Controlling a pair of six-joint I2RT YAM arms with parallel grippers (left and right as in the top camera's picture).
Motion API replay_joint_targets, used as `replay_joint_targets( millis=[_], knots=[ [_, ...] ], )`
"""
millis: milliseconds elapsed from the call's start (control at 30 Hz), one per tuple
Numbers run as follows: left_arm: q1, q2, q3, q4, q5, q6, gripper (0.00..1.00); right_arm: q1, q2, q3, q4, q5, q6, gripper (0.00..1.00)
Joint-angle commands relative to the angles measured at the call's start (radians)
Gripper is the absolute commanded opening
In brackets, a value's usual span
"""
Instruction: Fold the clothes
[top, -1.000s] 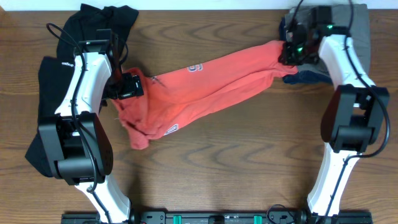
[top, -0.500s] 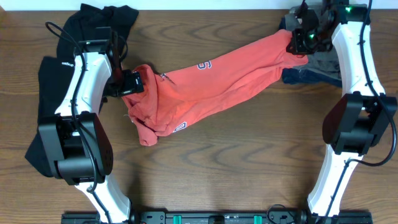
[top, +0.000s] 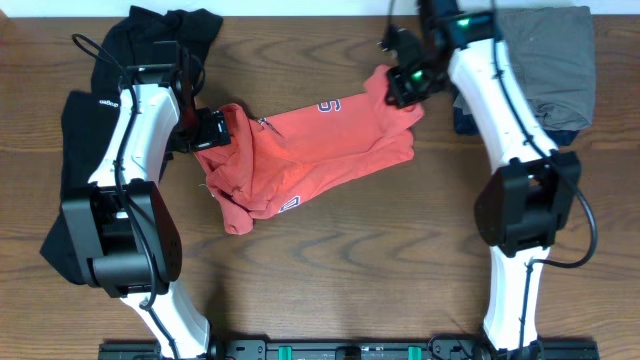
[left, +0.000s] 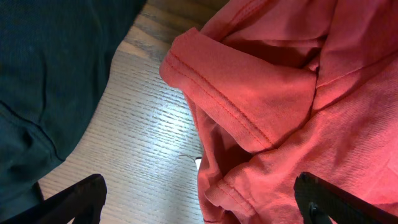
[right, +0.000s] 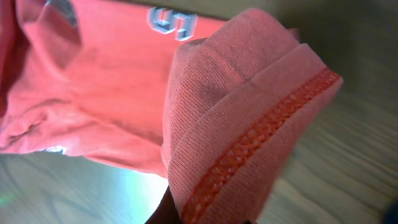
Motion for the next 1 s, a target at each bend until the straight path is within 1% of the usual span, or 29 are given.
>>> replay_joint_targets(
  millis=[0,267,300,333,400,433,467,500,533,667,767,867,967],
  knots=[
    [0.005,-0.009,-0.003,0.001,-0.008,0.006,0.98,0.055,-0.039,-0.027,0.008,-0.003,-0.008,0.01],
    [0.005,-0.009,-0.003,0.001,-0.008,0.006,0.98,0.145,-0.039,-0.125,0.118,0.045,0.053,0.01],
    [0.005,-0.009,-0.003,0.001,-0.008,0.006,0.98,0.154,-0.039,-0.14,0.137,0.045,0.063,0.03],
    [0.005,-0.009,-0.003,0.001,-0.008,0.006,0.98,0.163,-0.039,-0.154,0.155,0.044,0.072,0.14],
    [0.005,-0.009,-0.003,0.001,-0.008,0.006,0.98,0.183,-0.039,-0.179,0.197,0.027,0.082,0.42],
    [0.005,-0.009,-0.003,0.001,-0.008,0.006,0.98,0.191,-0.039,-0.186,0.213,0.011,0.082,0.55],
    [0.005,-0.009,-0.003,0.001,-0.008,0.006,0.98,0.201,-0.039,-0.19,0.226,-0.011,0.081,0.63],
    [0.005,-0.009,-0.003,0.001,-0.008,0.006,0.98,0.21,-0.039,-0.192,0.236,-0.027,0.081,0.68],
    [0.005,-0.009,-0.003,0.001,-0.008,0.006,0.98,0.221,-0.039,-0.192,0.246,-0.046,0.081,0.7],
    [0.005,-0.009,-0.003,0.001,-0.008,0.006,0.98,0.253,-0.039,-0.191,0.275,-0.127,0.053,0.72],
    [0.005,-0.009,-0.003,-0.004,-0.007,0.006,0.98,0.254,-0.039,-0.19,0.282,-0.135,0.051,0.66],
    [0.005,-0.009,-0.003,-0.019,-0.004,0.006,0.98,0.225,-0.039,-0.175,0.271,-0.135,0.052,0.64],
    [0.008,-0.009,-0.003,-0.058,0.039,0.009,0.98,0.174,-0.041,-0.145,0.231,-0.134,0.052,0.64]
  ],
)
